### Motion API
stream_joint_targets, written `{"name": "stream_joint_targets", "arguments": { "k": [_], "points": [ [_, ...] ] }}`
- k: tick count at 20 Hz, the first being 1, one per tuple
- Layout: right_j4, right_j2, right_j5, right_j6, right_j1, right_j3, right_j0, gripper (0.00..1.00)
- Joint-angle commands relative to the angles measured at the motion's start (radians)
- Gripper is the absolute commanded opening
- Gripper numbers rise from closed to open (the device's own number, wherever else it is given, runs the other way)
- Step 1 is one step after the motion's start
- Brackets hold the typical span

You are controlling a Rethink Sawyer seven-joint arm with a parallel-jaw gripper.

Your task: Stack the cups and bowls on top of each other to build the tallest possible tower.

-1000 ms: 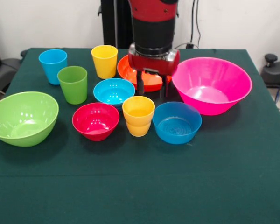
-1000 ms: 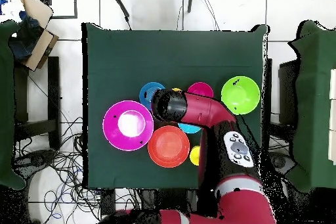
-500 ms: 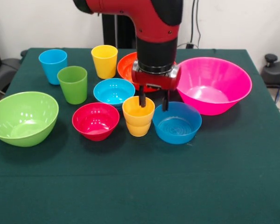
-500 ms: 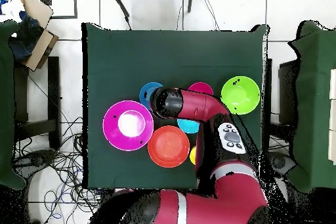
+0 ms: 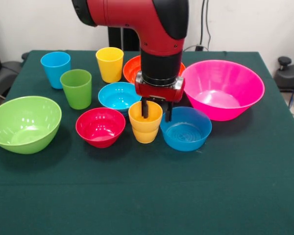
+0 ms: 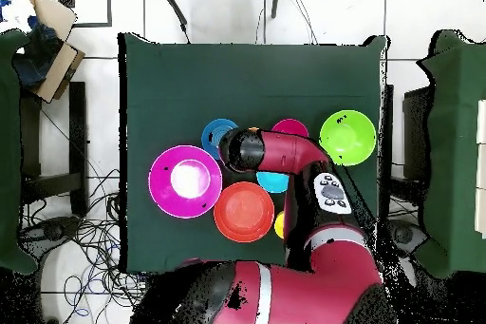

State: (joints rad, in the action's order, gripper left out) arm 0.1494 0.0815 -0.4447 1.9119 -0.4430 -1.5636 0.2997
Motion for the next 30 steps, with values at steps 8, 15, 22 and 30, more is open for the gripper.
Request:
{"name": "stream_joint_targets", "arguments": {
  "k": [8,15,22,30],
  "points": [
    [0.048,0.071,0.089,0.023,0.091,0.068,-0.013,0.0],
    [0.034,0.071,0.086,0.04,0.092,0.067,-0.021,0.0],
    [0.015,0.072,0.051,0.049,0.08,0.072,-0.033,0.0],
    [0.012,0.101,0.058,0.031,0.097,0.081,-0.019,0.0]
  ]
}}
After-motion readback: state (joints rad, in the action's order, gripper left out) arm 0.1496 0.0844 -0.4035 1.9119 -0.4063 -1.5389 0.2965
